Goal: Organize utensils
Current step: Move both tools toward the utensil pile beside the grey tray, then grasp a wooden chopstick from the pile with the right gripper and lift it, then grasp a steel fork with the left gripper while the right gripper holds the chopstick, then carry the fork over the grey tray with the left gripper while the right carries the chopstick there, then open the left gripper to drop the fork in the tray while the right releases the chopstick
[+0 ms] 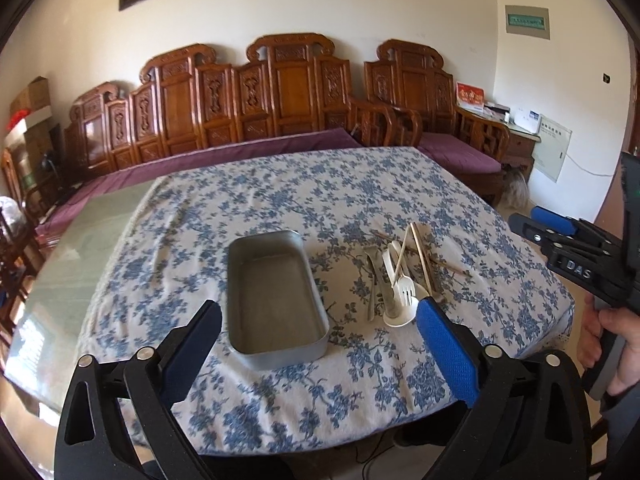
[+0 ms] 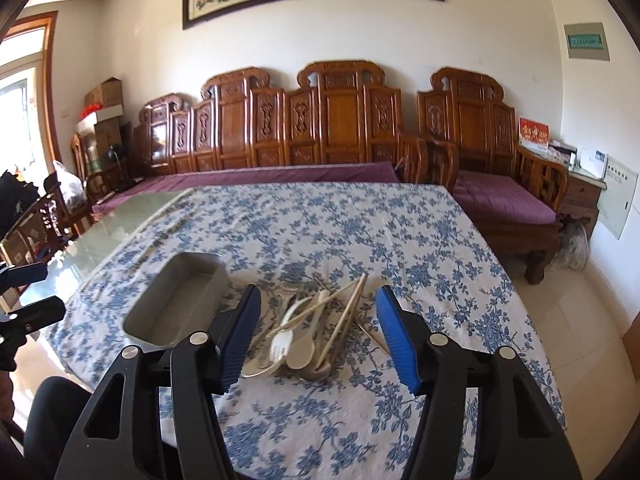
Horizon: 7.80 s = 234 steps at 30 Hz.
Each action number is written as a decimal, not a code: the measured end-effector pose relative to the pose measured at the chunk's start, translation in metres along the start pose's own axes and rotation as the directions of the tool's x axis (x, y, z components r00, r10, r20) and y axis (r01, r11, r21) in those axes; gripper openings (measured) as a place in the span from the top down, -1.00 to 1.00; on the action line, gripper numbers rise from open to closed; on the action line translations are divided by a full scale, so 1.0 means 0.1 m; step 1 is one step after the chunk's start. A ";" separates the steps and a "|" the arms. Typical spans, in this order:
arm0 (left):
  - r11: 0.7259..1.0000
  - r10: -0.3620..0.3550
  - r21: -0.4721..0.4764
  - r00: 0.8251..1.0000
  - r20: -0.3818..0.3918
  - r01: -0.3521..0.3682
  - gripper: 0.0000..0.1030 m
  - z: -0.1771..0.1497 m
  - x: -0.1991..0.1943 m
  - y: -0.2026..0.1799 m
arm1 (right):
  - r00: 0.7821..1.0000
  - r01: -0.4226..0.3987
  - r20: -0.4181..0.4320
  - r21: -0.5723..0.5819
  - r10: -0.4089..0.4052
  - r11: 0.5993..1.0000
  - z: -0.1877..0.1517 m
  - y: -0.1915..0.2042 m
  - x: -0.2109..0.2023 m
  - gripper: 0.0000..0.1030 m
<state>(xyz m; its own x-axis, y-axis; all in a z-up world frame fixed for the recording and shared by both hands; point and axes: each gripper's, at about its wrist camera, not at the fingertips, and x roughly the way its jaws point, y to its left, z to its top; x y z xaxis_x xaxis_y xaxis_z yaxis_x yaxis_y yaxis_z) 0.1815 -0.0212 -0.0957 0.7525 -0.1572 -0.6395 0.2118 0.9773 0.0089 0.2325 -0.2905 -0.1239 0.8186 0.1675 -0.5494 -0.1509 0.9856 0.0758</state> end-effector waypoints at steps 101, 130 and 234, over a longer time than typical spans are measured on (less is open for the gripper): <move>0.996 -0.085 0.005 0.975 -0.205 0.088 -0.35 -0.01 1.82 -0.53 | 0.931 -0.192 -0.266 0.225 0.250 0.955 0.58 -0.71 1.60 0.88; 0.988 -0.157 -0.060 0.912 -0.378 0.145 0.53 0.16 2.87 -0.76 | 0.886 -0.191 -0.400 0.143 0.233 0.971 0.04 -0.88 1.81 0.88; 0.975 0.051 -0.204 0.984 -0.172 -0.087 0.90 0.07 1.66 1.59 | 0.787 -0.390 -0.502 0.048 0.360 0.919 -0.12 1.88 2.36 0.83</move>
<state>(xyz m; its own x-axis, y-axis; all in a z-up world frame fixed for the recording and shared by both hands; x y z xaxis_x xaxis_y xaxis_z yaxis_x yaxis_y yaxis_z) 0.3445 0.1073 -0.1945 0.6442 -0.0800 -0.7607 0.0139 0.9956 -0.0930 0.3908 -0.0657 -0.2495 0.3118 0.4760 -0.8223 -0.4318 0.8419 0.3237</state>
